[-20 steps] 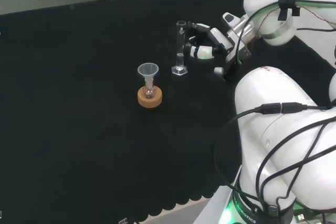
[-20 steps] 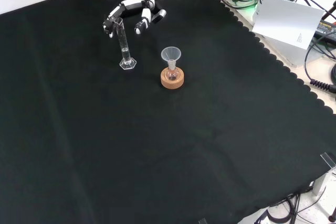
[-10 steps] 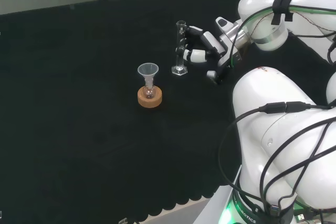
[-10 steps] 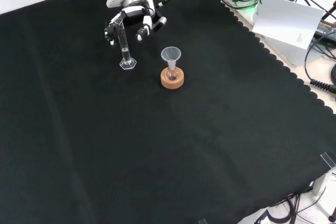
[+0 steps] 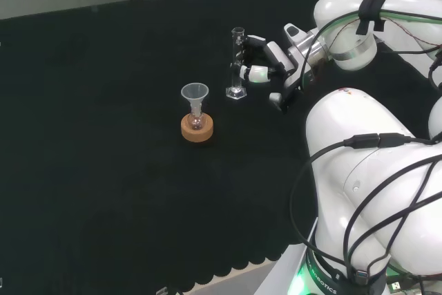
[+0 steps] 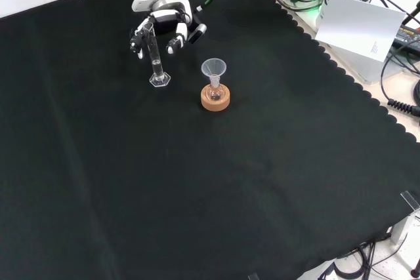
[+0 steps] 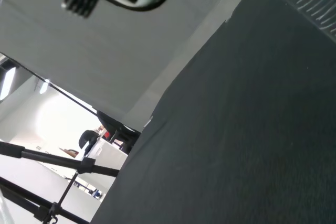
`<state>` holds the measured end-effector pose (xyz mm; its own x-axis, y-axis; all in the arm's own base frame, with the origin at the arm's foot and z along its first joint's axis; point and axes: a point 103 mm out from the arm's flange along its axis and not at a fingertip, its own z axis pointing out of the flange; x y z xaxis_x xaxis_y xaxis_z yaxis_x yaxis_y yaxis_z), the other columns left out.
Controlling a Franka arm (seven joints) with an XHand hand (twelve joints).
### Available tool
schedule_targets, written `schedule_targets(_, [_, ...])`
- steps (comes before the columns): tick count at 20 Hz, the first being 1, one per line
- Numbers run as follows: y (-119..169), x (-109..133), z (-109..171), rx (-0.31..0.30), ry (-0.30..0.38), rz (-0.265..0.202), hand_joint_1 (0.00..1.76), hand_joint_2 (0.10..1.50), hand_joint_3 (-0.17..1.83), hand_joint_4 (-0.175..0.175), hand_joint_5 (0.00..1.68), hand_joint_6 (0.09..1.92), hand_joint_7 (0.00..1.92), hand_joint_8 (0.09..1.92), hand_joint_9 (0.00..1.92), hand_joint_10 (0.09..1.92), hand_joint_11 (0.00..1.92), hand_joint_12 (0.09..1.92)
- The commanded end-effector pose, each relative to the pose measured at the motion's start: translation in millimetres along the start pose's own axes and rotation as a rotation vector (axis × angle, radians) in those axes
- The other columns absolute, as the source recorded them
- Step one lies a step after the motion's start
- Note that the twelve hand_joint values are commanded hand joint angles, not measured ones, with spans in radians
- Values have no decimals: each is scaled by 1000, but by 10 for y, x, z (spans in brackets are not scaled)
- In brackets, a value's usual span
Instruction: Pick up the graduated cylinder.
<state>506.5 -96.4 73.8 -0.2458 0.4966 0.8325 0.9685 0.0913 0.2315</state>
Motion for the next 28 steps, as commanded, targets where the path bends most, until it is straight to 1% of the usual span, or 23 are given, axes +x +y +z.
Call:
schedule_targets(1, [12, -18, 16, 0, 17, 4, 1029, 681, 609, 7, 640, 87, 579, 516, 830, 396, 621, 1156])
schedule_targets(4, [20, -25, 30, 9, 24, 1, 1037, 687, 611, 10, 679, 88, 591, 513, 850, 384, 648, 1142])
schedule_targets(6, [25, -9, 37, 12, 26, -11, 1042, 690, 612, 12, 692, 94, 597, 513, 858, 381, 656, 1139])
schedule_targets(13, [46, 35, 71, 7, 53, -22, 1054, 695, 613, 13, 693, 105, 626, 512, 897, 364, 692, 1118])
schedule_targets(18, [45, 29, 98, 0, 59, -16, 1058, 697, 614, 14, 680, 105, 660, 516, 935, 359, 711, 1111])
schedule_targets(23, [42, 31, 67, -12, 73, -17, 1064, 704, 619, 15, 684, 117, 686, 510, 964, 342, 724, 1105])
schedule_targets(28, [42, 20, 72, -12, 81, -15, 1077, 721, 627, 20, 729, 152, 714, 499, 988, 315, 737, 1097])
